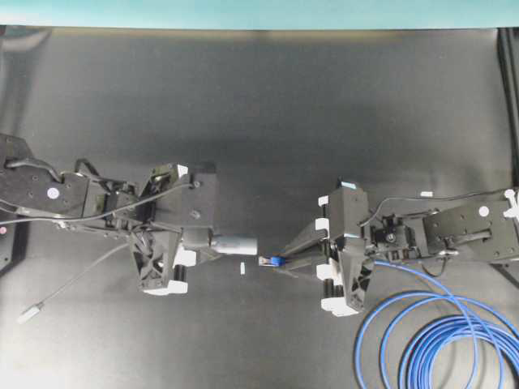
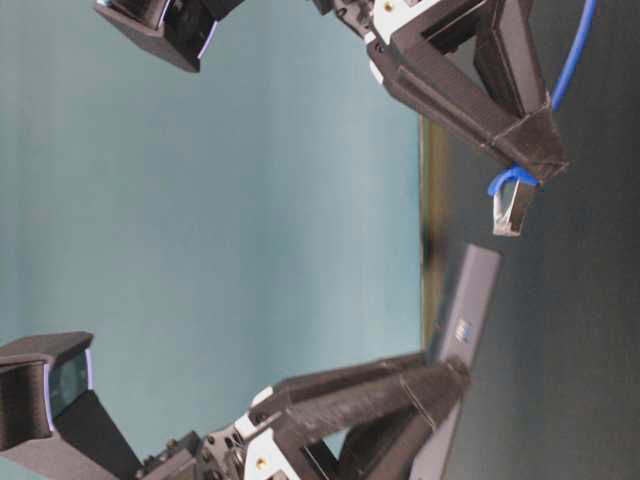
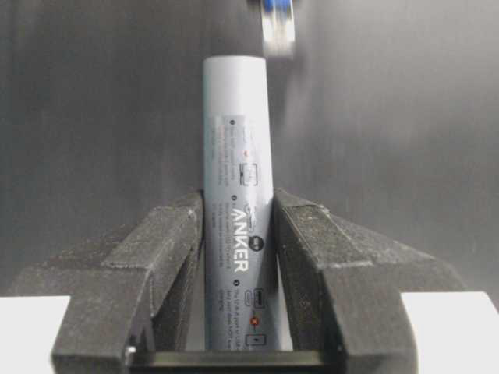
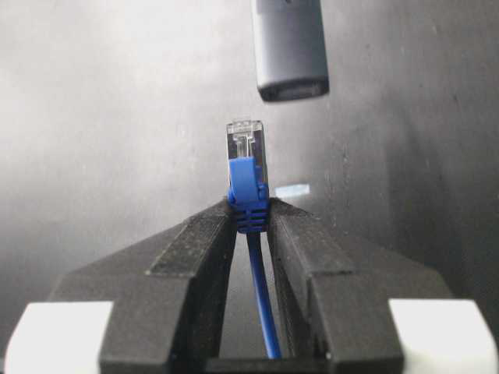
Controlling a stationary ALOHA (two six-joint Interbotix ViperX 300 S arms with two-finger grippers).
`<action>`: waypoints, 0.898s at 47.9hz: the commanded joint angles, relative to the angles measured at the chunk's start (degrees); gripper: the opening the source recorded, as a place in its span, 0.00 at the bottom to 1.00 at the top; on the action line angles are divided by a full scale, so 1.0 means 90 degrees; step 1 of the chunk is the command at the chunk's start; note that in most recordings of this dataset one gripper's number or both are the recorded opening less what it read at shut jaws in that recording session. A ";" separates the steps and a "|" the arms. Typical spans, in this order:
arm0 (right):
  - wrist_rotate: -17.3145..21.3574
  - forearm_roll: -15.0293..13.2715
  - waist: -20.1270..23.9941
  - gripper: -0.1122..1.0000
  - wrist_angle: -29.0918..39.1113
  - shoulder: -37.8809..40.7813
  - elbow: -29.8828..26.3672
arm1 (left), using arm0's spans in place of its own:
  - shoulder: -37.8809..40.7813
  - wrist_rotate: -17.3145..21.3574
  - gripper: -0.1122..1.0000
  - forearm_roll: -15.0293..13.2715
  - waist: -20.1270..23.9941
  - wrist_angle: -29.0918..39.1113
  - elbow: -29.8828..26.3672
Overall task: Insert the LAN cable into the hub.
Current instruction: 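Push the right gripper's plug toward the hub's port held by left gripper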
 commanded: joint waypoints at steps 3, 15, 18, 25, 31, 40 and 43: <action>-0.0010 0.0010 -0.0088 0.22 -0.0059 -0.0078 -0.0107 | -0.0029 0.0039 0.35 0.0029 -0.0049 -0.0137 -0.0059; -0.0029 0.0010 -0.0146 0.22 -0.0078 -0.0078 -0.0107 | 0.0039 0.0127 0.35 0.0029 -0.0098 -0.0156 -0.0088; -0.0029 0.0000 -0.0146 0.22 -0.0146 -0.0078 -0.0107 | 0.0049 0.0127 0.35 0.0029 -0.0107 -0.0156 -0.0088; -0.0010 0.0000 -0.0146 0.22 -0.0234 -0.0078 -0.0107 | 0.0098 0.0127 0.35 0.0029 -0.0088 -0.0166 -0.0127; -0.0020 0.0010 -0.0137 0.22 -0.0195 -0.0068 -0.0117 | 0.0137 0.0156 0.35 0.0029 -0.0049 -0.0156 -0.0195; -0.0020 0.0000 -0.0127 0.22 -0.0127 -0.0068 -0.0127 | 0.0244 0.0303 0.35 0.0029 -0.0029 -0.0029 -0.0391; -0.0020 0.0000 -0.0127 0.22 -0.0127 -0.0068 -0.0137 | 0.0293 0.0420 0.35 0.0029 -0.0049 0.0078 -0.0479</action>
